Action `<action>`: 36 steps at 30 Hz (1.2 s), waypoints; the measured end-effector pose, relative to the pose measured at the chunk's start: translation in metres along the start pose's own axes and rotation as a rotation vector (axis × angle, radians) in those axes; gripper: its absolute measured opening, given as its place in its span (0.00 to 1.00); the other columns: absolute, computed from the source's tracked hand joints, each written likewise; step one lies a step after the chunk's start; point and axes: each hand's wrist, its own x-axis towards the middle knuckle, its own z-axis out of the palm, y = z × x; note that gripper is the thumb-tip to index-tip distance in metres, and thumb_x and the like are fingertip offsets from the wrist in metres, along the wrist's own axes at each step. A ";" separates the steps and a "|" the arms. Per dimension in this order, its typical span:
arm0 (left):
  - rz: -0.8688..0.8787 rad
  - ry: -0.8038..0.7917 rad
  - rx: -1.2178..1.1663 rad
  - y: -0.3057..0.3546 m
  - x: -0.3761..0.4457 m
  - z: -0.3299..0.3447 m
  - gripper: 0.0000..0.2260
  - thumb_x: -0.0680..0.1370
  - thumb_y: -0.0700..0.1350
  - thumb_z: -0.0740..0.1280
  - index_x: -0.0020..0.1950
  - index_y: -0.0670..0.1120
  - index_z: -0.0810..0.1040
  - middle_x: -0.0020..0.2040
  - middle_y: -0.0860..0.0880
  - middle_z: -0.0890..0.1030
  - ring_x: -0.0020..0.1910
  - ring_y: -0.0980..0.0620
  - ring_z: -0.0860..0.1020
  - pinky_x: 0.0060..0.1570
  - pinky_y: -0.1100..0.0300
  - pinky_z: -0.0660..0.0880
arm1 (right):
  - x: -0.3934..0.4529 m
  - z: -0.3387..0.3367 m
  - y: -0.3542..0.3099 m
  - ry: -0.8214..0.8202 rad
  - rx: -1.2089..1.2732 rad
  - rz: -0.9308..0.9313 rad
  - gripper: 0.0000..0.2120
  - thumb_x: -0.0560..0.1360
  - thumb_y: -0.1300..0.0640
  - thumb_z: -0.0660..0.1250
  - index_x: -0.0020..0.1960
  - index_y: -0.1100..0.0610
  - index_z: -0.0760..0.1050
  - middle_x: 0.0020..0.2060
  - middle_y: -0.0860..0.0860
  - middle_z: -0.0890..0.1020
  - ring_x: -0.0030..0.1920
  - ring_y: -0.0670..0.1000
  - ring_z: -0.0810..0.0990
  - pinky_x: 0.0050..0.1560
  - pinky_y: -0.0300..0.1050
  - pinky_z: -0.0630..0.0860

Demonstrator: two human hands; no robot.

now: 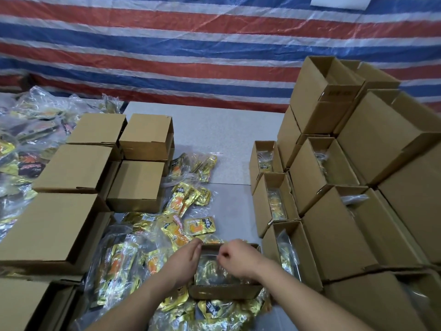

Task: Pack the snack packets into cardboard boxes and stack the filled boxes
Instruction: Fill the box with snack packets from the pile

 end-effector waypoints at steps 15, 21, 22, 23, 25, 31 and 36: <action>-0.048 0.014 -0.075 0.022 -0.011 -0.015 0.11 0.86 0.48 0.53 0.62 0.50 0.73 0.55 0.47 0.79 0.53 0.49 0.77 0.54 0.56 0.73 | -0.004 -0.015 0.010 0.140 -0.423 -0.038 0.04 0.81 0.55 0.63 0.53 0.51 0.76 0.52 0.55 0.82 0.52 0.58 0.80 0.44 0.45 0.68; -0.142 0.124 -0.483 0.063 -0.035 -0.037 0.30 0.77 0.66 0.61 0.73 0.50 0.68 0.68 0.48 0.74 0.62 0.50 0.75 0.54 0.57 0.73 | -0.043 -0.028 0.020 0.371 -0.065 0.085 0.04 0.81 0.52 0.63 0.47 0.46 0.73 0.38 0.45 0.77 0.39 0.49 0.76 0.35 0.42 0.68; -0.173 0.132 -0.511 0.070 -0.041 -0.038 0.37 0.73 0.69 0.62 0.76 0.50 0.64 0.71 0.47 0.72 0.65 0.48 0.74 0.58 0.54 0.72 | -0.047 -0.034 0.021 0.417 -0.034 0.108 0.05 0.81 0.52 0.63 0.46 0.46 0.72 0.37 0.44 0.75 0.38 0.50 0.75 0.34 0.42 0.67; -0.201 0.135 -0.517 0.079 -0.047 -0.039 0.42 0.70 0.71 0.63 0.79 0.50 0.60 0.74 0.46 0.69 0.68 0.45 0.72 0.62 0.51 0.71 | -0.051 -0.041 0.022 0.453 -0.014 0.132 0.04 0.81 0.52 0.63 0.47 0.47 0.73 0.38 0.45 0.76 0.39 0.51 0.76 0.35 0.43 0.68; -0.267 0.086 -0.547 0.095 -0.055 -0.038 0.47 0.70 0.71 0.65 0.81 0.50 0.54 0.78 0.45 0.63 0.72 0.42 0.69 0.67 0.45 0.70 | -0.057 -0.054 0.020 0.505 0.049 0.173 0.05 0.81 0.51 0.62 0.54 0.49 0.76 0.43 0.48 0.80 0.44 0.53 0.79 0.38 0.44 0.70; -0.164 -0.110 -0.217 0.152 -0.052 -0.034 0.21 0.85 0.52 0.50 0.61 0.39 0.75 0.59 0.38 0.79 0.55 0.42 0.79 0.59 0.45 0.77 | -0.082 -0.069 0.007 0.652 0.087 0.237 0.04 0.82 0.53 0.62 0.52 0.52 0.74 0.45 0.50 0.80 0.46 0.54 0.80 0.43 0.46 0.76; -0.017 -0.129 0.006 0.171 -0.073 -0.049 0.21 0.83 0.51 0.51 0.42 0.41 0.78 0.36 0.46 0.85 0.33 0.49 0.84 0.37 0.52 0.83 | -0.138 -0.074 0.005 0.629 0.159 0.301 0.10 0.82 0.52 0.63 0.60 0.53 0.76 0.51 0.49 0.82 0.50 0.52 0.81 0.52 0.51 0.80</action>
